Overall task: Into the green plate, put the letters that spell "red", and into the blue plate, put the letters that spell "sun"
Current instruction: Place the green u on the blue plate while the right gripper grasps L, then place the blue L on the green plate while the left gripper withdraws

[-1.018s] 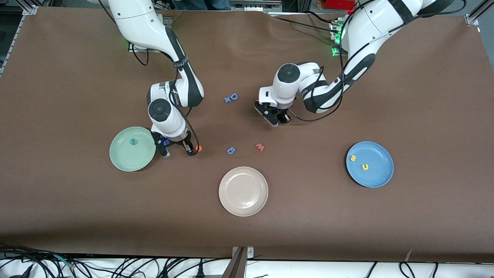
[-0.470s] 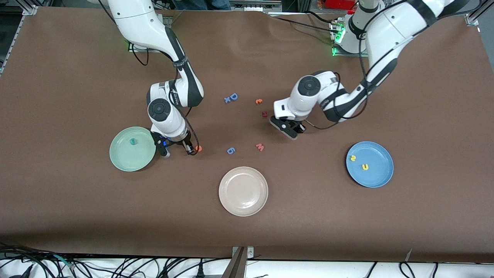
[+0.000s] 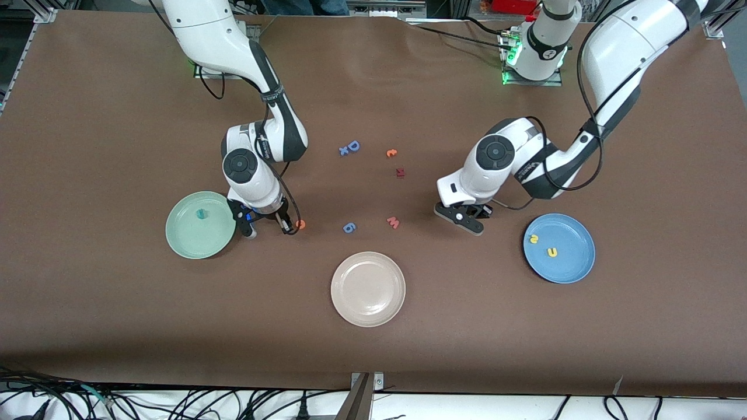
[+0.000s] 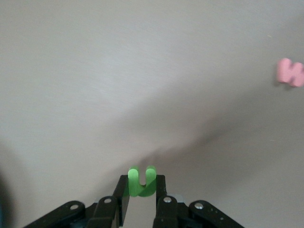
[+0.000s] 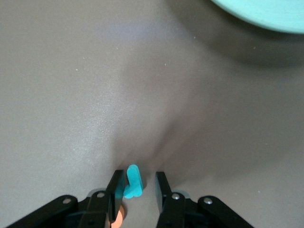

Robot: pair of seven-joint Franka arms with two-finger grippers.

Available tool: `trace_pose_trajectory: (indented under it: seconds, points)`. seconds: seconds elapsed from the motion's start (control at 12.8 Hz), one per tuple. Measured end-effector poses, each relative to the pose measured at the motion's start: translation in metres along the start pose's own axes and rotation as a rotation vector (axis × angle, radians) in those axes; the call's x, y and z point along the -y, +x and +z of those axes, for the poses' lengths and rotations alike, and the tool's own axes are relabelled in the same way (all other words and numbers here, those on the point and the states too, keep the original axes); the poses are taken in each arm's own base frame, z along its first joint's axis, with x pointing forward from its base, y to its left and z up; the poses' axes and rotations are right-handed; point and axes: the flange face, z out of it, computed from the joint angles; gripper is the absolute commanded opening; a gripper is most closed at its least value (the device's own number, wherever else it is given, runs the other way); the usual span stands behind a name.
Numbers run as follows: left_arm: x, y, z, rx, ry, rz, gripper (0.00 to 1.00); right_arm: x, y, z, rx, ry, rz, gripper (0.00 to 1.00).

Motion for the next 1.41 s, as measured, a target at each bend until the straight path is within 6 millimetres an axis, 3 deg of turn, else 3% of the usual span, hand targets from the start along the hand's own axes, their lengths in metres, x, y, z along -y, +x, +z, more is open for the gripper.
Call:
trace_pose_trajectory:
  seconds: [0.08, 0.23, 0.47, 0.78, 0.86, 0.94, 1.02, 1.25, 1.41]
  points:
    - [0.024, 0.004, -0.007, 0.0, 0.008, 0.019, 0.15, 0.0, 0.0, 0.0, 0.0, 0.001, 0.0, 0.28]
    - [0.091, -0.002, -0.01, -0.002, -0.004, 0.063, 0.15, 0.0, 0.0, 0.0, 0.0, 0.001, -0.001, 0.22]
    - [0.183, -0.029, -0.002, 0.007, -0.014, 0.087, 0.15, 0.0, 0.0, -0.001, 0.0, 0.002, -0.007, 0.17]
    - [0.268, -0.072, 0.019, 0.041, -0.02, 0.098, 0.17, 0.001, 0.0, -0.002, 0.001, 0.002, -0.017, 0.12]
    - [0.28, -0.081, 0.027, 0.053, -0.024, 0.095, 0.26, 0.002, 0.0, -0.002, 0.002, 0.0, -0.023, 0.12]
    - [0.286, -0.086, 0.034, 0.062, -0.031, 0.089, 0.77, 0.003, -0.001, -0.003, 0.006, -0.005, -0.028, 0.12]
    - [0.287, -0.087, 0.04, 0.067, -0.04, 0.087, 1.0, 0.005, -0.002, -0.005, 0.009, -0.007, -0.031, 0.12]
    - [0.284, -0.085, 0.042, 0.065, -0.046, 0.092, 1.0, 0.013, 0.003, -0.016, 0.021, -0.032, -0.059, 0.11]
    - [0.28, -0.081, 0.035, 0.055, -0.053, 0.094, 1.0, 0.021, 0.024, -0.033, 0.031, -0.077, -0.1, 0.11]
